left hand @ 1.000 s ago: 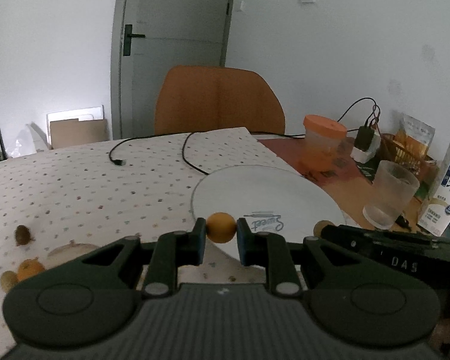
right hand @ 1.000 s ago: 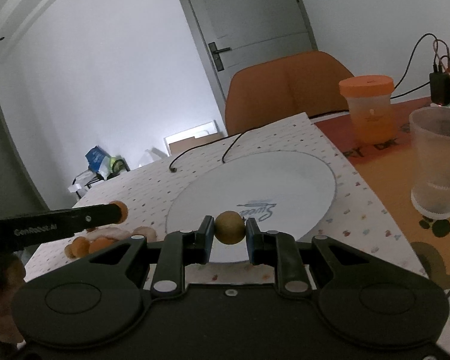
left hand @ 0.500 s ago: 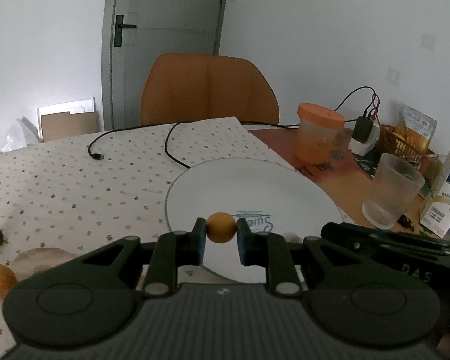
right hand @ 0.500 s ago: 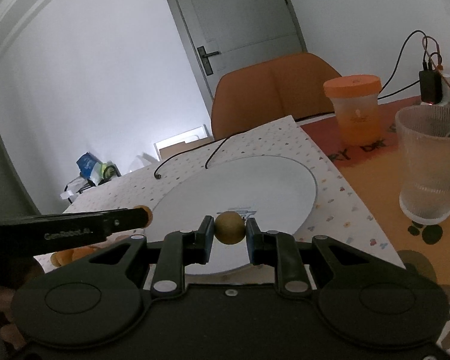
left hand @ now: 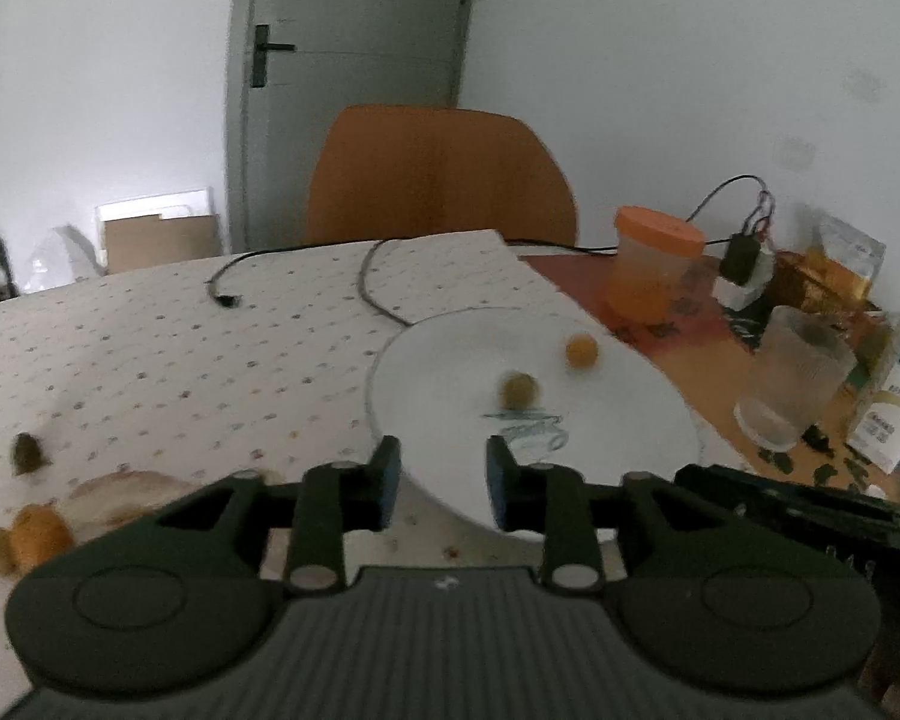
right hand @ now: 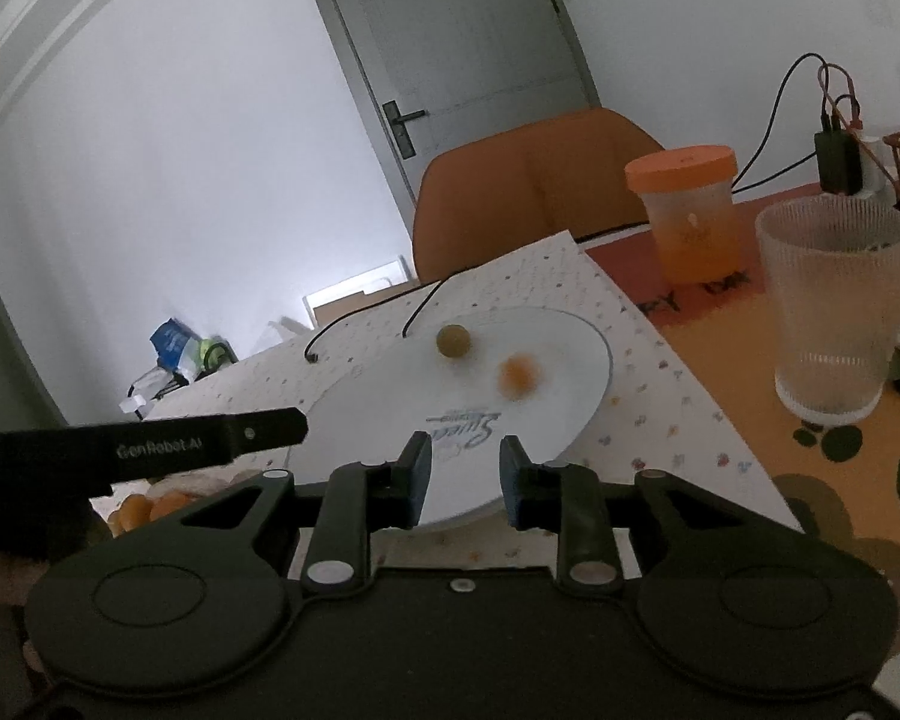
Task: Organize fruits
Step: 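Move both open tools back toward the fruit cluster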
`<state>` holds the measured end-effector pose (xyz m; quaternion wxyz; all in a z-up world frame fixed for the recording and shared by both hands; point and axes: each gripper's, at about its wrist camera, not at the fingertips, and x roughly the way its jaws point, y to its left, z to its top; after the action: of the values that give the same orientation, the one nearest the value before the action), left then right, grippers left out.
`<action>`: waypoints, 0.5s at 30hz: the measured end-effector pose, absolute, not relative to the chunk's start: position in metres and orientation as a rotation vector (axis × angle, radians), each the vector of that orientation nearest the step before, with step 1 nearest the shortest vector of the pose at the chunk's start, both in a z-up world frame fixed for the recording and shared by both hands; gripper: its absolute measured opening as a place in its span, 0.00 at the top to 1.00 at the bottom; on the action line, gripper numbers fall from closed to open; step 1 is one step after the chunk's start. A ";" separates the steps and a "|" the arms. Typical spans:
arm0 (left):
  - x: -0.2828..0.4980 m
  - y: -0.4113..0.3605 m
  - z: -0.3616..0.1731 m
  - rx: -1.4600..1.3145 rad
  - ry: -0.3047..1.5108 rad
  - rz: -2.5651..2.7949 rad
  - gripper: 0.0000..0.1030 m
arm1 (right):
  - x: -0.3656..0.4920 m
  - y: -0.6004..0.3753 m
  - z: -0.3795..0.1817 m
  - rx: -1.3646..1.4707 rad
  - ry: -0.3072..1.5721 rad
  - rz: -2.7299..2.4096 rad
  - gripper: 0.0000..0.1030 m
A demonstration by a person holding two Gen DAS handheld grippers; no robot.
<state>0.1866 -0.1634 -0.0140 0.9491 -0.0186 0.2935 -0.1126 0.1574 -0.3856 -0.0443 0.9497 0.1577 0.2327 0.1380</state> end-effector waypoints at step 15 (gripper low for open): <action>0.147 -0.108 -0.002 -0.066 0.541 -0.083 0.16 | 0.150 -0.365 -0.042 0.321 0.458 0.310 0.25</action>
<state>0.1465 -0.1076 -0.0019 0.9622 -0.0325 0.2672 -0.0408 0.1504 -0.3653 -0.0417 0.9493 0.1580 0.2253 0.1522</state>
